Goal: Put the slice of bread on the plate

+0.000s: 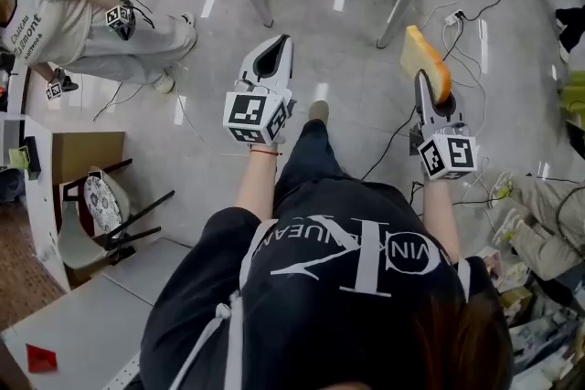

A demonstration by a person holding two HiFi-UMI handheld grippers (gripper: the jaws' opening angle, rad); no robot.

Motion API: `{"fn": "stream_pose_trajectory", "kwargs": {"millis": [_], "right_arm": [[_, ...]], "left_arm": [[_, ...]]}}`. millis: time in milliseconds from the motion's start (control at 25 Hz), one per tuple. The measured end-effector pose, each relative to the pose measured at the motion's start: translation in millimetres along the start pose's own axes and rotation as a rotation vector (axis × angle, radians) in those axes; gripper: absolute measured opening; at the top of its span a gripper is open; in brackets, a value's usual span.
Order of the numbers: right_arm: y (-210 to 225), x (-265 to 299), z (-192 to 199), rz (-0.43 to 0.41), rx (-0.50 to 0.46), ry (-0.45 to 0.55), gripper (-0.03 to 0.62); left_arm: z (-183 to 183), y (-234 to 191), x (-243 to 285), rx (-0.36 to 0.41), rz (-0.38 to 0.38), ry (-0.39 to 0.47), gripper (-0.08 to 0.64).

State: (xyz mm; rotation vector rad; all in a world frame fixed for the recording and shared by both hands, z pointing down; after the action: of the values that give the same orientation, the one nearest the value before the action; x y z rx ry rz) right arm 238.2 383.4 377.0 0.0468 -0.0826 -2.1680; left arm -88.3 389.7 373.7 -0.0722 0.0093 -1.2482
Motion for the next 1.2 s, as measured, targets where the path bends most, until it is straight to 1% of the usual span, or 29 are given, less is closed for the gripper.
{"fn": "stream_pose_trajectory", "kwargs": {"millis": [120, 280, 400, 720, 1040, 1200], "right_arm": [[9.9, 24.7, 2.3, 0.0, 0.012, -0.009, 0.097], [22.0, 56.6, -0.7, 0.004, 0.021, -0.007, 0.097], [29.0, 71.0, -2.3, 0.016, 0.029, -0.012, 0.097], [48.6, 117.8, 1.2, 0.075, 0.064, -0.041, 0.097], [67.0, 171.3, 4.6, 0.142, 0.099, -0.039, 0.097], [72.8, 201.6, 6.9, 0.171, 0.11, -0.024, 0.097]], "left_arm": [[1.0, -14.7, 26.4, -0.023, 0.014, 0.014, 0.002], [-6.2, -29.7, 63.6, -0.006, 0.033, 0.01, 0.0], [-9.0, -37.2, 87.5, -0.016, 0.058, 0.0, 0.002], [-8.0, -70.6, 142.7, -0.032, 0.089, -0.036, 0.0], [-8.8, -111.8, 202.7, -0.038, 0.124, -0.046, 0.002], [-9.9, -133.6, 230.4, -0.028, 0.154, -0.044, 0.002]]}}
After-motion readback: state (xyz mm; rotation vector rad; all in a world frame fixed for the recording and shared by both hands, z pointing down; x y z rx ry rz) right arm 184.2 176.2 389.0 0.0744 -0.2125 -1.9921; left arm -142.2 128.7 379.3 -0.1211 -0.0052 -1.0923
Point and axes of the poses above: the fingertips, and each gripper's own axes: x forward along the fingers, y to its right, z out of its underside, the point moved 7 cm from there along -x, backward along the fingers, and after that the axes turned 1 degree about y, right-handed, at the moved point
